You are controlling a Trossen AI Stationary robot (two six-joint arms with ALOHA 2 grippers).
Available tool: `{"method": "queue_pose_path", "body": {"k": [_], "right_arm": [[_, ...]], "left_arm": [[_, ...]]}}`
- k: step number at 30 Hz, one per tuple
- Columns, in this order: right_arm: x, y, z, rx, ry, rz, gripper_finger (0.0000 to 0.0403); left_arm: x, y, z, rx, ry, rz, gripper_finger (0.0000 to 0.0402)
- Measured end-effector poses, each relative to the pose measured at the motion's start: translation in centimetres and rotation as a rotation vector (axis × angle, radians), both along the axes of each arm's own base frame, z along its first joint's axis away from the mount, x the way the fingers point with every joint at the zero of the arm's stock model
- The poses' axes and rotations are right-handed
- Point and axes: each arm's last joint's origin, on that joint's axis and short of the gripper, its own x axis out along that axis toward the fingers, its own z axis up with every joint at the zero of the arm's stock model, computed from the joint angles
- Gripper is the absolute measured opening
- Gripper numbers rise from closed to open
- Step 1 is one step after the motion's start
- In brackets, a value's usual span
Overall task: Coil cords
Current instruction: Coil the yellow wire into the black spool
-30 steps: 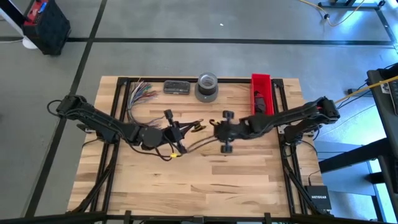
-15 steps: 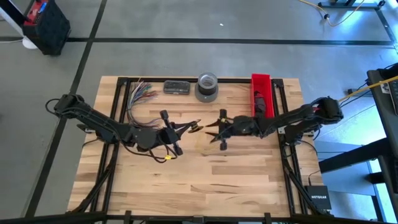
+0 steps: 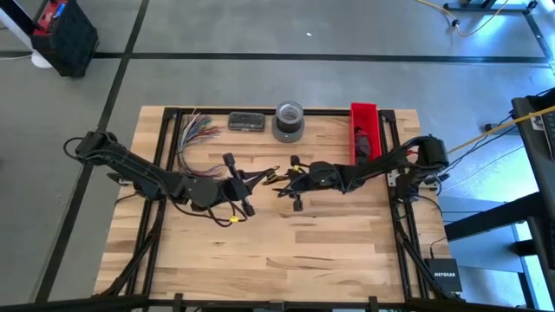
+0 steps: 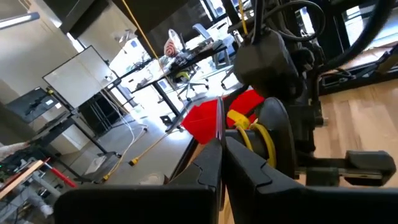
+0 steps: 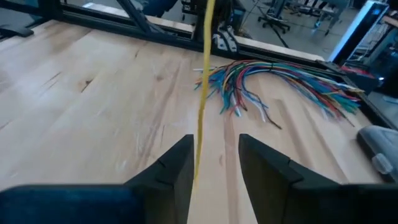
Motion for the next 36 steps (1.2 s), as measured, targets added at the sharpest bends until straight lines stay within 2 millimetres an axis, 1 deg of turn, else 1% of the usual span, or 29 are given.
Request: {"method": "queue_pose_path", "body": {"k": [5, 10, 13, 18, 19, 20, 23, 25, 29, 33, 36], "right_arm": [[0.8, 0.0, -0.3, -0.003, 0.005, -0.015, 0.0131], [0.9, 0.1, -0.5, 0.001, 0.016, 0.010, 0.0127], [0.8, 0.0, -0.6, -0.010, 0.025, -0.013, 0.0102], [0.9, -0.1, -0.4, -0.052, 0.007, -0.038, 0.0021], [0.9, -0.1, -0.3, -0.060, 0.001, -0.037, 0.0012], [0.9, -0.1, -0.3, -0.068, 0.001, -0.043, 0.0009], [0.7, -0.3, -0.1, -0.089, 0.023, -0.106, 0.0019], [0.4, -0.5, 0.4, -0.113, 0.039, -0.167, 0.0017], [-0.6, -0.8, 2.4, -0.157, 0.040, -0.241, 0.0005], [-2.1, -1.0, 4.8, -0.147, 0.047, -0.317, 0.0010], [-3.4, -1.2, 6.2, -0.149, 0.070, -0.391, 0.0004]], "left_arm": [[0.0, 0.0, 0.0, -0.004, -0.001, 0.000, 0.0008], [0.0, 0.0, 0.0, -0.009, -0.004, 0.001, 0.0008], [0.0, 0.0, 0.0, -0.007, -0.002, 0.001, 0.0008], [0.0, 0.0, 0.0, -0.005, 0.001, 0.001, 0.0008], [0.0, 0.0, -0.1, -0.004, 0.002, 0.001, 0.0008], [0.0, 0.0, -0.1, -0.003, 0.005, 0.001, 0.0008], [0.0, 0.0, -0.1, 0.006, 0.012, 0.000, 0.0008], [0.0, 0.0, -0.1, 0.010, 0.017, 0.001, 0.0008], [0.0, 0.2, -0.3, 0.039, 0.047, 0.004, 0.0008], [0.1, 0.5, -0.7, 0.057, 0.092, 0.014, 0.0008], [0.1, 0.9, -1.0, 0.060, 0.123, 0.028, 0.0008]]}}
